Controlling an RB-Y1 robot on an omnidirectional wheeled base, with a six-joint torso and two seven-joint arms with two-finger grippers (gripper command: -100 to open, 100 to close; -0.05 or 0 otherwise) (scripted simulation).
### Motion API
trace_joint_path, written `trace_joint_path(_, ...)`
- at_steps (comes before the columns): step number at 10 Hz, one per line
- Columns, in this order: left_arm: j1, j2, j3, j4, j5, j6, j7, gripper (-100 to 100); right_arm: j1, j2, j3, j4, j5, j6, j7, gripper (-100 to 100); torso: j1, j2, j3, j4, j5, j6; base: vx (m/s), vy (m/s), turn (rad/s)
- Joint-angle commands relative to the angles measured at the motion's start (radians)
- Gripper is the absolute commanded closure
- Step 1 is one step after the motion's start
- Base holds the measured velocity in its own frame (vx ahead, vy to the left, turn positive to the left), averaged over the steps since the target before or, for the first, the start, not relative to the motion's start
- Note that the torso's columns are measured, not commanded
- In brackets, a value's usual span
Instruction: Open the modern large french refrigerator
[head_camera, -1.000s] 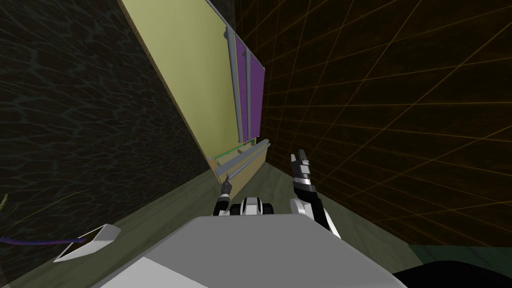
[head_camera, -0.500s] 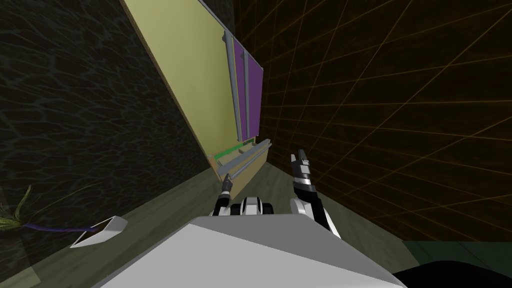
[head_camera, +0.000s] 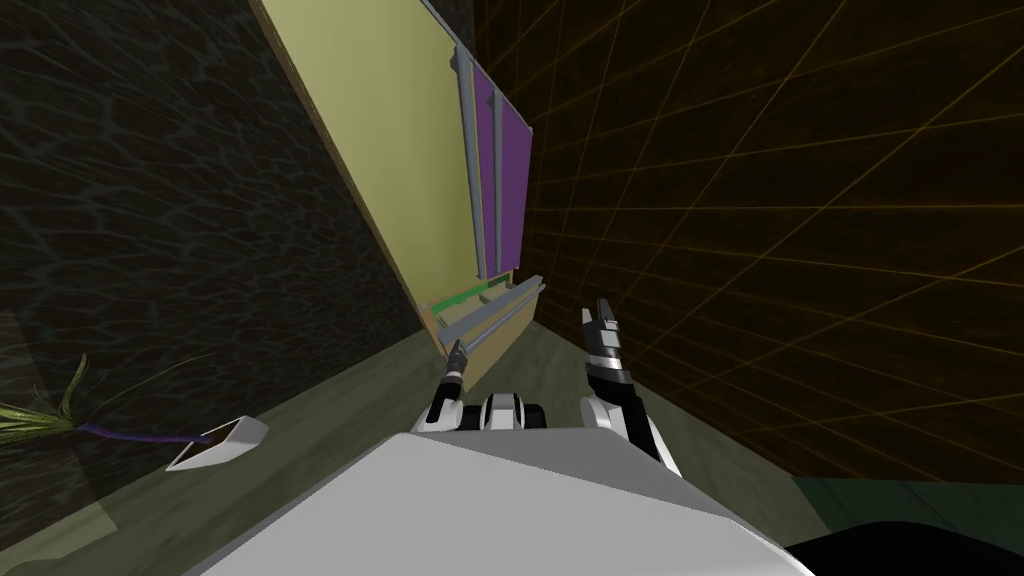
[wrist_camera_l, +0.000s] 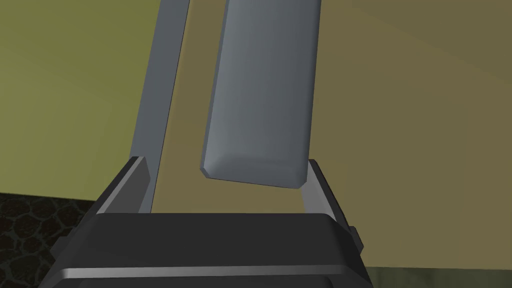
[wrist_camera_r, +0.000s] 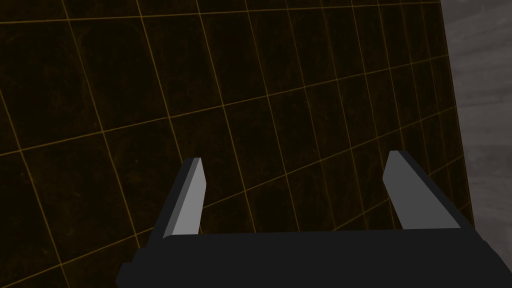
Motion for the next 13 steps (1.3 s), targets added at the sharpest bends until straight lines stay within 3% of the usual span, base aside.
trace_joint_path(1, -0.049, 0.002, 0.01, -0.054, 0.007, 0.079, -0.011, -100, 0.0, 0.0, 0.0, 0.0, 0.0, 0.0, 0.0, 0, -0.001, 0.004, 0.001, 0.004, -0.002, -0.001, -0.088, -0.005, 0.069)
trace_joint_path(7, -0.048, 0.001, 0.013, -0.056, 0.008, 0.124, -0.019, -100, 0.0, 0.0, 0.0, 0.0, 0.0, 0.0, 0.0, 0, -0.004, 0.012, 0.003, 0.011, -0.006, -0.001, -0.02, -0.007, 0.003)
trace_joint_path(8, -0.044, 0.001, 0.013, -0.053, 0.007, 0.129, -0.02, 0, 0.0, 0.0, 0.0, 0.0, 0.0, 0.0, 0.0, 0, -0.003, 0.01, 0.003, 0.007, -0.004, -0.001, 0.013, -0.005, -0.023)
trace_joint_path(13, -0.034, -0.003, 0.008, -0.034, 0.006, 0.145, -0.021, 0, 0.0, 0.0, 0.0, 0.0, 0.0, 0.0, 0.0, 0, 0.003, -0.005, -0.003, -0.004, 0.002, 0.0, 0.004, -0.004, -0.01)
